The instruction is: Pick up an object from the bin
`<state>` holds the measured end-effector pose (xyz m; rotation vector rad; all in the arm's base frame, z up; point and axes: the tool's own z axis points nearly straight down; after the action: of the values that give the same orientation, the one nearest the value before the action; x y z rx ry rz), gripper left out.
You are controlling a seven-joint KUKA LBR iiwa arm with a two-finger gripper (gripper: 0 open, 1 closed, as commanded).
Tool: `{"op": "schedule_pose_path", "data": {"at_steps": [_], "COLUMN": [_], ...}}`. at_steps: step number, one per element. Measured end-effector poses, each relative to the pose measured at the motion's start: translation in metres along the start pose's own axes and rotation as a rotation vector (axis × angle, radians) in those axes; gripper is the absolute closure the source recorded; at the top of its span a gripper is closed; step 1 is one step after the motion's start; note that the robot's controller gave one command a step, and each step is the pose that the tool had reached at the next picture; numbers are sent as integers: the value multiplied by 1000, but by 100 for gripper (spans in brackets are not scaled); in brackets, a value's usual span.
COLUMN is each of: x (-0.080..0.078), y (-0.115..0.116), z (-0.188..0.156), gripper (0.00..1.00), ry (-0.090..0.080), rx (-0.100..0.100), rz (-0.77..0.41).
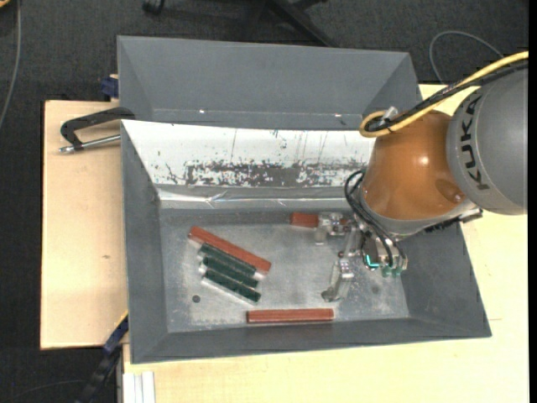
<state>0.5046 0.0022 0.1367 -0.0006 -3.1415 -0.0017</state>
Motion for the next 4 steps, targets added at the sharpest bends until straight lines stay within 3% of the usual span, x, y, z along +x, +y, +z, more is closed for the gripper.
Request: {"op": "schedule_pose_path", "data": {"at_steps": [1, 2, 3, 4], "x": [0, -81, -86, -84], "y": [0, 6, -20, -4], "z": [0, 57, 38, 46], "gripper": [0, 0, 0, 0], "ry": [0, -11, -7, -1], "rx": [0, -1, -1, 0], "rz": [0, 28, 395, 239]}}
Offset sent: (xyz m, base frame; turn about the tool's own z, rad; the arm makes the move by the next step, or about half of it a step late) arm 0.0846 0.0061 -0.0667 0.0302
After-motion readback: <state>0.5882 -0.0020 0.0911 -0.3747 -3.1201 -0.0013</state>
